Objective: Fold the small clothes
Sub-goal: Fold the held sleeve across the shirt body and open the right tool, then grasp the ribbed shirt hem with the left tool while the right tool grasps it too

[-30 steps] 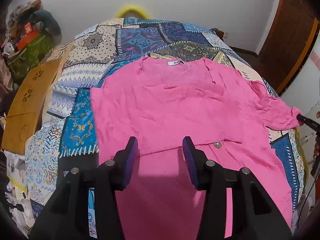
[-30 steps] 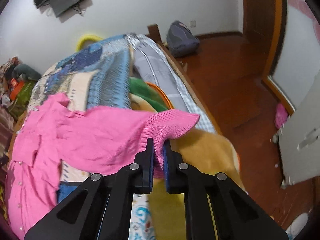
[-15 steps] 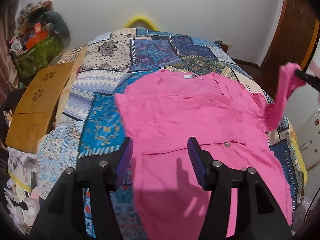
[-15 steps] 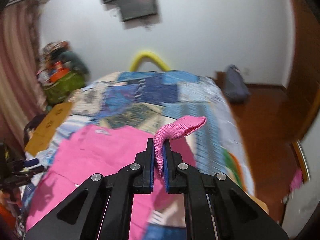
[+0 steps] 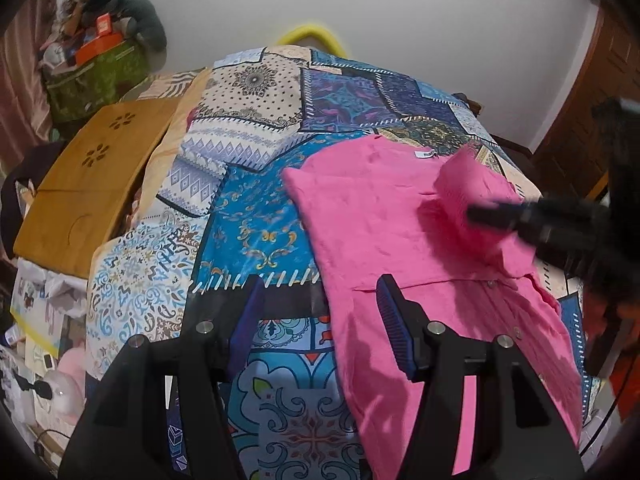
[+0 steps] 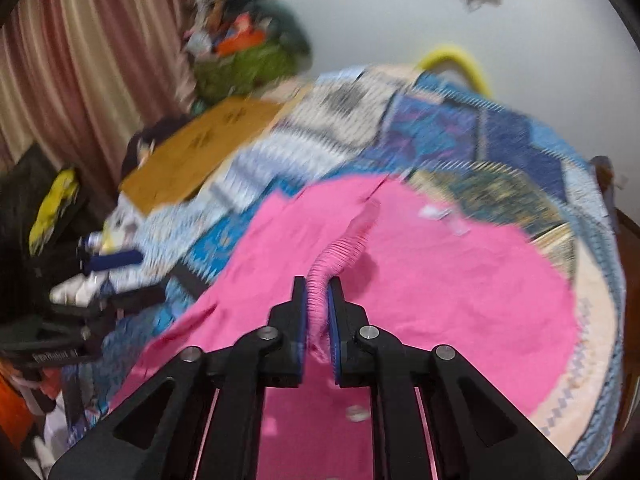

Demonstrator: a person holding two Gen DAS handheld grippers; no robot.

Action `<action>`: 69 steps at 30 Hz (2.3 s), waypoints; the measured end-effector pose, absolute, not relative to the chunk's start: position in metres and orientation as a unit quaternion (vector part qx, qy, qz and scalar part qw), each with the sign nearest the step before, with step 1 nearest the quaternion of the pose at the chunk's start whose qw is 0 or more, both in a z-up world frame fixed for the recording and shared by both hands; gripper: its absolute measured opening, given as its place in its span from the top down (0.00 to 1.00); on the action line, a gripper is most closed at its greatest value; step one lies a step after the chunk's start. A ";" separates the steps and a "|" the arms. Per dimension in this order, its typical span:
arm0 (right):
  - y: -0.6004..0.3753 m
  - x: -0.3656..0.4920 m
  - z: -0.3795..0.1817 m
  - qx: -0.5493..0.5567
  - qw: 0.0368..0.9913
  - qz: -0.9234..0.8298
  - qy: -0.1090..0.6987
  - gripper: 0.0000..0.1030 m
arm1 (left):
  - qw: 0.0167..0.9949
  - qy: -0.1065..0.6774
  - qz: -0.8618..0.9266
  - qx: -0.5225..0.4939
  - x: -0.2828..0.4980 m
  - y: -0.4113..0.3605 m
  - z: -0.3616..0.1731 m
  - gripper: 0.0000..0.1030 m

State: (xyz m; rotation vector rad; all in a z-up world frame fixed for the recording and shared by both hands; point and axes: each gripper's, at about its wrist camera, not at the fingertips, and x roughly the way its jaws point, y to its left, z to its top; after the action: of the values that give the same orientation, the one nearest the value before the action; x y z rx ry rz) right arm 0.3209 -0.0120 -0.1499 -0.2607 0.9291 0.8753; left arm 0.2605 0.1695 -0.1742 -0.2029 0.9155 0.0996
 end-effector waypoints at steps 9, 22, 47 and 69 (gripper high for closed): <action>-0.052 0.305 -0.136 -0.117 0.810 0.403 0.410 0.64 | 0.892 0.443 0.030 -0.088 0.279 0.148 -0.171 0.43; -0.169 0.382 -0.189 -0.065 0.843 0.248 0.473 0.61 | 0.854 0.499 0.067 -0.129 0.354 0.196 -0.220 0.39; -0.141 0.431 -0.185 -0.107 0.855 0.245 0.445 0.76 | 0.856 0.505 0.060 -0.089 0.434 0.186 -0.226 0.84; -0.201 0.255 -0.194 -0.099 0.809 0.299 0.496 0.50 | 0.834 0.544 -0.011 -0.093 0.225 0.120 -0.208 0.54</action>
State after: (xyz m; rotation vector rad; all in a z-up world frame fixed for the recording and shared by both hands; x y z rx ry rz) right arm 0.2553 -0.2013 -0.1942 -0.2121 1.0613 0.6397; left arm 0.2254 0.1204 -0.2079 -0.1972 1.1536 -0.0232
